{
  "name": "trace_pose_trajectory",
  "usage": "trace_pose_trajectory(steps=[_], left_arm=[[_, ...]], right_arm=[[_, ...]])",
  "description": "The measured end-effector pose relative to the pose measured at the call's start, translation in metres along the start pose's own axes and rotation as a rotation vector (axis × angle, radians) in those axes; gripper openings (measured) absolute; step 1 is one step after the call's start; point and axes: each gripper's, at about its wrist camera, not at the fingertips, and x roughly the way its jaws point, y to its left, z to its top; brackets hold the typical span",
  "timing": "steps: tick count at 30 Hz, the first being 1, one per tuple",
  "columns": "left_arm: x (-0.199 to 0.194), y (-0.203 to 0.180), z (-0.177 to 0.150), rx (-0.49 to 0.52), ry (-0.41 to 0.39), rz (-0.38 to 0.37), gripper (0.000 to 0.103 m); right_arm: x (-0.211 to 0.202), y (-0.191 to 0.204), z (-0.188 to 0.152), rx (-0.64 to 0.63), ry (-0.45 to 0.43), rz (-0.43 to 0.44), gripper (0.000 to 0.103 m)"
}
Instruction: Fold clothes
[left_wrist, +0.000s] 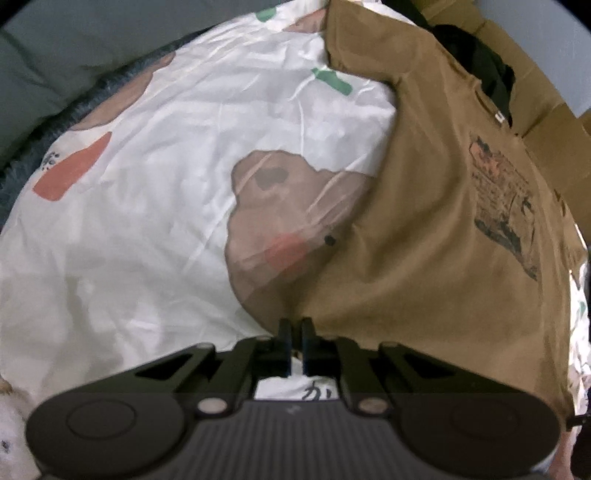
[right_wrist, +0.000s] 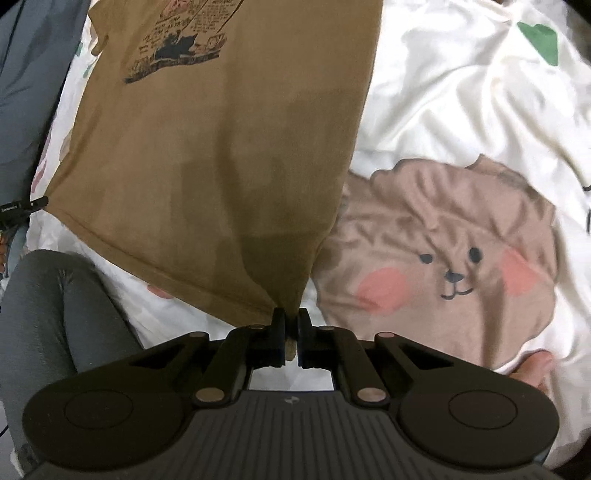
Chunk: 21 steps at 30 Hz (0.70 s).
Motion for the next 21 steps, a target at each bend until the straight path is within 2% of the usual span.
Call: trace_pose_trajectory(steps=[6,12,16,19,21], left_arm=[[0.007,-0.005,-0.003,0.017,0.029,0.035,0.005],[0.026,-0.009,-0.009,0.045,0.057,0.083,0.005],[0.038,-0.009,-0.009,0.040,0.073,0.116,0.018],[0.035,-0.008,-0.007,0.054,0.073,0.120,0.020],[0.031,-0.007,-0.005,0.060,0.061,0.125,0.021]], right_arm=[[0.010,-0.002,-0.005,0.004,0.027,0.012,0.006],[0.030,-0.001,-0.010,0.005,0.053,-0.039,0.006],[0.037,0.006,-0.009,-0.008,0.067,-0.105,0.008],[0.036,0.006,-0.008,-0.014,0.081,-0.132,0.013],[0.033,0.006,-0.007,-0.020,0.084,-0.146,0.029]])
